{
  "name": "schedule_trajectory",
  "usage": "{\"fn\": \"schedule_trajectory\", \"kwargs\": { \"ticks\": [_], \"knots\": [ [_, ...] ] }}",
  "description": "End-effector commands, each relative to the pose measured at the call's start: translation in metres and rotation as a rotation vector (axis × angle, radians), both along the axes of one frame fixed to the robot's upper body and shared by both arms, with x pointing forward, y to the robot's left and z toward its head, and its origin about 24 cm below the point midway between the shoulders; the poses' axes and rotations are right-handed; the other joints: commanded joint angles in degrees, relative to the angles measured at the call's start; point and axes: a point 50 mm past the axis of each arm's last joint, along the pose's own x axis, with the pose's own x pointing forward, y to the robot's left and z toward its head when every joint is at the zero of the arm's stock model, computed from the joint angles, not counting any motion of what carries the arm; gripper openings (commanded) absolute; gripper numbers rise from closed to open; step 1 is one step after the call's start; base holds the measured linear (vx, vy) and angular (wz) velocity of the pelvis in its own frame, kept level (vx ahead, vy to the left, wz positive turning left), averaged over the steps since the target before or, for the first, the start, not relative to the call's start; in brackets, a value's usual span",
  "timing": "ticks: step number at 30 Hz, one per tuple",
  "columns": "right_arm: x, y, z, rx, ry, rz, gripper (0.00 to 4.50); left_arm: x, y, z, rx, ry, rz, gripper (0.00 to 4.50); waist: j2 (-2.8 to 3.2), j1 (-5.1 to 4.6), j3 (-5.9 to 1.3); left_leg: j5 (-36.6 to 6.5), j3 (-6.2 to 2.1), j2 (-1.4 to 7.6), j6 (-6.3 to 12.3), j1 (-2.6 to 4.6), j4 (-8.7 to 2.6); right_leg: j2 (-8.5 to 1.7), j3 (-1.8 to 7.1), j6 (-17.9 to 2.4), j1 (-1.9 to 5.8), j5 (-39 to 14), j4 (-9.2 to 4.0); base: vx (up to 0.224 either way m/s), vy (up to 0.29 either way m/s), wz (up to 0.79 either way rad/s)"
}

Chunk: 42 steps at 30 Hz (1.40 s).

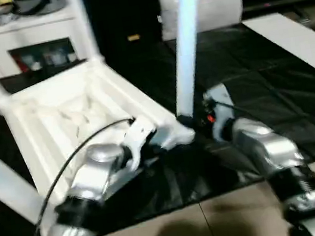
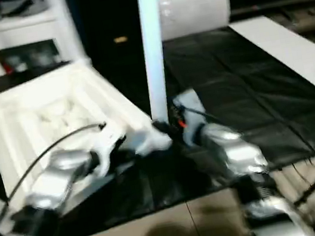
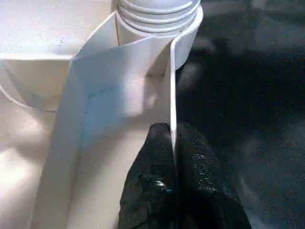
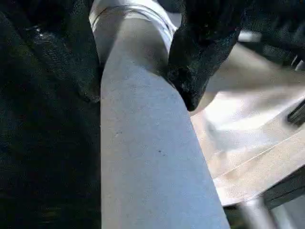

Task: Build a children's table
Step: Rotate leg to tighten

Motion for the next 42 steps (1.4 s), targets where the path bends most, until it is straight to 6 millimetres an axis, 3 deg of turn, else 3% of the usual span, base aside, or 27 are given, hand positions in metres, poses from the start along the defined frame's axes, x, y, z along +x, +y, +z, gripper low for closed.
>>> {"fn": "schedule_trajectory", "kwargs": {
  "ticks": [1, 2, 3, 7, 10, 12, 13, 14, 16, 17, 18, 23, 28, 34, 37, 38, 40, 42],
  "knots": [
    [-0.001, 0.012, -0.008, -0.002, 0.026, 0.004, 2.50, 0.003, -0.025, 0.015, -0.091, -0.041, -0.033, 0.00, -0.19, -0.26, -2.70, -29.0, 0.53, -0.24, 1.86, 0.83, -4.11, -3.64, 1.33, 1.1, 1.99, -33.5, -6.05, 0.000, 0.000, 0.00],
    [-0.002, 0.009, -0.006, -0.002, -0.005, 0.025, 2.50, 0.003, -0.024, 0.016, -0.073, -0.055, -0.045, 0.00, -0.27, -0.18, -2.83, -26.1, 0.66, -0.79, 2.11, 0.41, -3.85, -3.93, 1.21, 1.3, 2.27, -33.8, -6.22, 0.000, 0.000, 0.00],
    [-0.002, 0.008, -0.005, 0.003, -0.014, 0.031, 2.66, 0.003, -0.024, 0.016, -0.065, -0.060, -0.053, 0.00, -0.29, -0.05, -2.91, -25.2, 0.65, -0.80, 2.37, 0.16, -3.93, -4.03, 1.38, 1.3, 2.36, -33.6, -6.17, 0.000, 0.000, 0.00],
    [-0.004, -0.004, -0.001, 0.012, -0.061, 0.052, 2.97, 0.000, -0.018, 0.014, -0.024, -0.076, -0.103, 0.00, -0.31, 0.96, -3.53, -17.7, 0.82, -0.33, 3.87, -0.94, -4.49, -3.91, 3.06, -2.7, 2.66, -25.7, -4.62, 0.000, 0.000, 0.00],
    [-0.006, -0.025, 0.006, 0.008, -0.135, 0.081, 3.25, -0.004, -0.010, 0.011, 0.004, -0.077, -0.157, 0.00, -0.74, 2.38, -4.10, -11.5, 1.37, -0.19, 5.22, -1.28, -4.35, -3.69, 4.10, -5.7, 2.56, -20.4, -3.38, 0.000, 0.000, 0.00],
    [-0.011, -0.038, 0.012, -0.004, -0.188, 0.167, 3.42, -0.006, -0.003, 0.008, 0.026, -0.078, -0.192, 0.00, -0.91, 3.36, -4.21, -9.5, 1.66, -0.52, 6.15, -1.38, -4.13, -3.47, 4.68, -6.1, 2.40, -20.5, -3.17, 0.000, 0.000, 0.00],
    [-0.013, -0.041, 0.012, -0.009, -0.190, 0.189, 3.49, -0.006, -0.001, 0.008, 0.029, -0.078, -0.200, 0.00, -1.05, 4.01, -4.48, -6.5, 1.64, -0.50, 6.76, -1.73, -4.08, -3.35, 5.20, -6.8, 2.53, -18.0, -2.45, 0.000, 0.000, 0.00],
    [-0.020, -0.050, 0.015, -0.025, -0.194, 0.287, 3.49, -0.008, 0.005, 0.007, 0.040, -0.075, -0.243, 0.00, -0.87, 4.62, -4.75, -3.5, 1.57, -0.39, 7.62, -2.09, -3.85, -3.24, 5.44, -7.8, 2.62, -14.2, -1.66, 0.000, 0.000, 0.00],
    [-0.025, -0.057, 0.018, -0.029, -0.187, 0.357, 3.67, -0.011, 0.009, 0.006, 0.047, -0.073, -0.294, 0.00, -0.83, 5.12, -4.84, -1.9, 1.54, -0.14, 9.04, -2.17, -3.65, -3.19, 5.55, -8.6, 2.56, -11.2, -1.21, 0.000, 0.000, 0.00],
    [-0.027, -0.061, 0.020, -0.028, -0.184, 0.391, 3.75, -0.013, 0.013, 0.005, 0.054, -0.063, -0.322, 0.00, -0.31, 5.38, -4.68, -1.7, 1.52, -0.08, 9.51, -2.06, -3.70, -3.18, 5.50, -9.5, 2.35, -10.5, -1.14, 0.000, 0.000, 0.00],
    [-0.027, -0.063, 0.021, -0.027, -0.182, 0.409, 3.81, -0.014, 0.016, 0.005, 0.059, -0.056, -0.338, 0.00, -0.59, 5.38, -4.67, -2.8, 1.67, -0.09, 9.36, -2.06, -3.69, -3.18, 5.47, -9.7, 2.42, -11.3, -1.26, 0.000, 0.000, 0.00],
    [-0.033, -0.068, 0.026, -0.050, -0.161, 0.549, 4.09, -0.026, 0.025, 0.005, 0.071, -0.030, -0.520, 0.00, -0.61, 6.07, -4.33, -7.5, 1.87, 0.05, 7.00, -1.53, -4.15, -3.09, 5.45, -8.0, 2.14, -18.7, -2.07, 0.000, 0.000, 0.00],
    [-0.037, -0.065, 0.026, -0.064, -0.121, 0.705, 4.09, -0.036, 0.031, 0.009, 0.085, 0.020, -0.679, 0.00, -0.62, 7.13, -4.33, -8.1, 2.08, 0.36, 6.44, -1.06, -4.23, -3.04, 5.82, -8.7, 1.62, -18.4, -1.92, 0.000, 0.000, 0.00],
    [-0.042, -0.057, 0.021, -0.021, -0.057, 0.817, 3.51, -0.039, 0.030, 0.011, 0.086, 0.033, -0.741, 0.00, -0.74, 8.04, -4.50, -7.3, 2.24, 0.35, 5.83, -1.22, -4.19, -3.06, 6.40, -9.8, 1.78, -16.6, -1.24, 0.000, 0.000, 0.00],
    [-0.043, -0.057, 0.021, -0.020, -0.057, 0.821, 3.30, -0.039, 0.030, 0.011, 0.086, 0.032, -0.741, 0.00, -0.83, 8.17, -4.37, -7.7, 2.34, 0.16, 5.51, -1.29, -4.15, -3.15, 6.37, -8.8, 1.80, -19.0, -1.55, 0.000, 0.000, 0.00],
    [-0.043, -0.056, 0.020, -0.011, -0.050, 0.830, 3.19, -0.038, 0.029, 0.011, 0.084, 0.030, -0.743, 0.00, -1.19, 8.16, -4.33, -7.8, 2.40, 0.06, 5.38, -1.30, -4.16, -3.10, 6.33, -8.1, 1.83, -20.3, -1.71, 0.000, 0.000, 0.00],
    [-0.044, -0.056, 0.019, -0.004, -0.043, 0.844, 2.99, -0.038, 0.030, 0.011, 0.081, 0.031, -0.744, 0.00, -0.86, 8.23, -4.27, -7.9, 2.36, -0.03, 5.09, -1.26, -4.14, -3.08, 6.28, -7.3, 1.74, -22.0, -1.80, 0.000, 0.000, 0.00],
    [-0.044, -0.056, 0.019, 0.004, -0.041, 0.850, 2.85, -0.038, 0.030, 0.011, 0.081, 0.032, -0.744, 0.00, -0.94, 8.23, -4.31, -8.1, 2.37, -0.03, 5.04, -1.22, -4.12, -3.04, 6.22, -6.9, 1.72, -22.6, -1.95, 0.000, 0.000, 0.00]
  ]
}}
